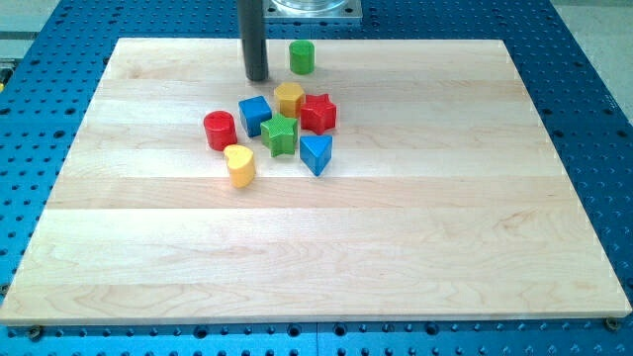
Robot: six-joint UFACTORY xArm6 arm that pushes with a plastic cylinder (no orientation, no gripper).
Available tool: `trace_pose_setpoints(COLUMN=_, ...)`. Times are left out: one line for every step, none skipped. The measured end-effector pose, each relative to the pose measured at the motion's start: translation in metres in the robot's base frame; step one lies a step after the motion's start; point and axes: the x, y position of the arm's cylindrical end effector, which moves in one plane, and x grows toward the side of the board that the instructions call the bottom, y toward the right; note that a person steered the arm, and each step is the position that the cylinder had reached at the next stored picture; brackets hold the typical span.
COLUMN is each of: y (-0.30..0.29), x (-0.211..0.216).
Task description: Push the green star into the red star
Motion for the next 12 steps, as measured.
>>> trace_pose_setpoints(y=-0.001, x=-0.020)
trace_pose_setpoints(y=0.051, x=-0.043)
trace_pose_setpoints(y=0.098, x=-0.034)
trace_pose_setpoints(y=0.104, x=-0.020)
trace_pose_setpoints(y=0.139, x=-0.034)
trace_pose_setpoints(y=0.163, x=-0.073)
trace_pose_setpoints(y=0.165, x=-0.063)
trace_pose_setpoints(y=0.164, x=-0.013)
trace_pose_setpoints(y=0.162, x=0.019)
trace_pose_setpoints(y=0.162, x=0.022)
trace_pose_setpoints(y=0.137, x=-0.008)
trace_pose_setpoints(y=0.091, x=-0.004)
